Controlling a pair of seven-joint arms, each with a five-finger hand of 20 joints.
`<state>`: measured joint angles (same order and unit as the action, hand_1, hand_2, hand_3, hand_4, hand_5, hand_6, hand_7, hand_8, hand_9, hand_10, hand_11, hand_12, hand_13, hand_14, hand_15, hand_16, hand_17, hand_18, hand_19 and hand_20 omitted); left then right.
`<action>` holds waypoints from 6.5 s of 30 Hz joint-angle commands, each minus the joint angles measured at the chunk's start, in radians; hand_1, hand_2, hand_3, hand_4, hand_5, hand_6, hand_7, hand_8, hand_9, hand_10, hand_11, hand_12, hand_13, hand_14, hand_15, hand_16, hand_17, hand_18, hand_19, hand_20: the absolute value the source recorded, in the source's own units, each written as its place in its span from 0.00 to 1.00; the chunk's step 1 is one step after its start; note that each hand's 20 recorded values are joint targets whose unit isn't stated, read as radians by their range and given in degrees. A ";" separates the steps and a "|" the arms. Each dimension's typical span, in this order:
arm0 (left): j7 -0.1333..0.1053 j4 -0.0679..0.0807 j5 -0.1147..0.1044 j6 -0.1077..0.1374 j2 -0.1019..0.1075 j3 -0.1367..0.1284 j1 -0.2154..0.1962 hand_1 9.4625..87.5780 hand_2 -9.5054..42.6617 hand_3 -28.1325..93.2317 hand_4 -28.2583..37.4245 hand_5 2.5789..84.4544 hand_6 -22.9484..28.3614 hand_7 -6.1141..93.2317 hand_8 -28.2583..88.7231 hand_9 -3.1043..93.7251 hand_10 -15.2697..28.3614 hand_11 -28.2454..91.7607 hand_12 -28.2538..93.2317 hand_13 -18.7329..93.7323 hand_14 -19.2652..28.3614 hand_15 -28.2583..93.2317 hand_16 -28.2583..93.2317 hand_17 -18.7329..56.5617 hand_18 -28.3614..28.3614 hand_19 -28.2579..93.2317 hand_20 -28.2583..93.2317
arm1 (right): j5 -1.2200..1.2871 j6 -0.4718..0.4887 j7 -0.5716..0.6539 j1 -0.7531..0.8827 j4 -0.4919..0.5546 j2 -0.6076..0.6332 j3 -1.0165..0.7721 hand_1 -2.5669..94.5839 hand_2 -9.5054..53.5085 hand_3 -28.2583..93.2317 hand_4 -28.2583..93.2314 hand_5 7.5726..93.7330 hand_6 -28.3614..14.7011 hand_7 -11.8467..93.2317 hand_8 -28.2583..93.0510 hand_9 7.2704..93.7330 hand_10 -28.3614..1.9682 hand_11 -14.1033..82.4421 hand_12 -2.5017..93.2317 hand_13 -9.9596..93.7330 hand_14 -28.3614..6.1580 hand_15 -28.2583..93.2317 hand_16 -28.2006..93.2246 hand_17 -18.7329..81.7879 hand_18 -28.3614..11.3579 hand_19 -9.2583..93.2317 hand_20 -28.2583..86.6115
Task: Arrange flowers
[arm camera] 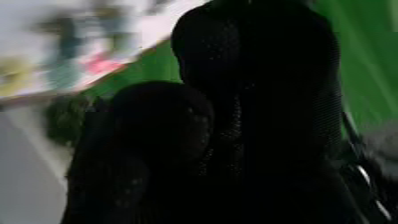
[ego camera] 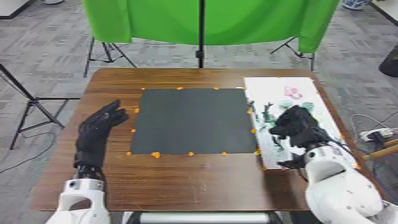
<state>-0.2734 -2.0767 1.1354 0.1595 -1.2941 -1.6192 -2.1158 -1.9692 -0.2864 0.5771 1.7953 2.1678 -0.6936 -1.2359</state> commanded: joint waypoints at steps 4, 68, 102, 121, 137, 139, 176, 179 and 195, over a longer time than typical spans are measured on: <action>-0.034 0.082 -0.033 0.121 0.089 -0.060 -0.012 0.24 0.11 0.76 0.12 0.56 0.53 0.15 0.19 0.51 0.66 0.37 0.33 0.47 0.74 0.42 0.23 0.33 0.68 0.26 0.40 | 0.303 0.095 0.006 -0.598 -0.127 -0.159 0.462 0.92 0.00 0.00 0.69 0.88 0.63 0.38 0.41 0.95 0.54 0.53 0.37 1.00 0.73 0.70 0.47 0.89 0.50 1.00 0.63; 0.017 0.056 -0.035 0.033 0.054 -0.036 -0.063 0.24 0.11 0.76 0.12 0.55 0.52 0.15 0.19 0.51 0.66 0.37 0.33 0.48 0.75 0.42 0.25 0.32 0.69 0.26 0.39 | 0.470 0.550 -0.017 -0.709 -0.211 -0.251 0.706 0.22 0.42 0.74 0.15 0.72 0.56 0.21 0.17 0.92 0.42 0.51 0.30 0.99 0.64 0.66 0.50 0.85 0.41 1.00 0.60; 0.017 0.061 -0.039 0.011 0.052 -0.026 -0.057 0.24 0.11 0.76 0.12 0.55 0.53 0.14 0.19 0.51 0.66 0.37 0.34 0.48 0.76 0.42 0.25 0.32 0.69 0.26 0.39 | 0.522 0.476 0.010 -0.769 -0.360 -0.374 0.754 0.23 0.37 0.74 0.15 0.71 0.57 0.21 0.17 0.92 0.40 0.51 0.31 0.98 0.63 0.67 0.50 0.85 0.40 1.00 0.63; 0.016 0.060 -0.036 0.012 0.045 -0.028 -0.054 0.24 0.11 0.76 0.13 0.55 0.53 0.14 0.19 0.51 0.66 0.37 0.34 0.48 0.75 0.42 0.25 0.32 0.69 0.26 0.39 | 0.629 0.523 0.005 -0.678 -0.248 -0.287 0.580 0.23 0.30 0.74 0.15 0.72 0.57 0.22 0.17 0.92 0.40 0.51 0.31 0.98 0.63 0.67 0.49 0.84 0.40 1.00 0.62; 0.011 0.051 -0.034 0.021 0.044 -0.039 -0.065 0.24 0.11 0.76 0.13 0.55 0.52 0.14 0.19 0.51 0.66 0.37 0.34 0.48 0.76 0.42 0.25 0.32 0.69 0.26 0.39 | 0.215 0.361 -0.012 -0.016 0.069 0.001 -0.284 0.32 0.06 0.73 0.15 0.66 0.55 0.22 0.19 0.73 0.32 0.35 0.29 0.89 0.56 0.64 0.48 0.74 0.34 1.00 0.57; 0.004 0.049 -0.035 0.030 0.048 -0.041 -0.069 0.24 0.10 0.76 0.13 0.55 0.53 0.15 0.19 0.51 0.65 0.37 0.34 0.48 0.76 0.42 0.25 0.32 0.69 0.26 0.39 | 0.120 0.361 0.018 0.089 0.070 0.007 -0.385 0.33 0.02 0.73 0.14 0.64 0.54 0.23 0.20 0.69 0.32 0.34 0.30 0.88 0.56 0.64 0.48 0.73 0.34 1.00 0.58; -0.077 0.055 -0.104 0.145 0.063 -0.016 -0.055 0.27 0.07 0.77 0.14 0.55 0.53 0.16 0.19 0.45 0.63 0.36 0.34 0.44 0.71 0.39 0.25 0.35 0.70 0.29 0.41 | -0.258 0.056 0.054 0.340 -0.168 0.004 -0.391 0.68 0.00 0.64 0.07 0.85 0.67 0.31 0.34 0.95 0.63 0.29 0.46 0.96 0.73 0.69 0.49 0.81 0.43 1.00 0.67; -0.076 0.054 -0.104 0.143 0.063 -0.017 -0.057 0.26 0.07 0.77 0.14 0.55 0.53 0.16 0.19 0.45 0.63 0.36 0.34 0.45 0.72 0.39 0.25 0.35 0.69 0.28 0.41 | -0.220 0.037 0.047 0.337 -0.121 0.001 -0.411 0.68 0.00 0.66 0.07 0.86 0.68 0.31 0.34 0.97 0.63 0.30 0.47 0.97 0.74 0.69 0.49 0.82 0.44 1.00 0.68; -0.059 0.048 -0.095 0.113 0.063 -0.020 -0.062 0.26 0.08 0.77 0.14 0.55 0.53 0.16 0.19 0.46 0.64 0.37 0.34 0.45 0.72 0.40 0.25 0.35 0.69 0.28 0.41 | -0.032 0.048 -0.011 -0.125 -0.002 -0.089 0.081 0.69 0.00 0.66 0.09 0.88 0.67 0.31 0.35 0.99 0.64 0.33 0.46 0.99 0.75 0.68 0.50 0.84 0.45 1.00 0.69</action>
<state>-0.3479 -2.0253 1.0327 0.2981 -1.2250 -1.6387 -2.1647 -2.0077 -0.2485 0.6165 1.9218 2.1739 -0.7084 -1.4046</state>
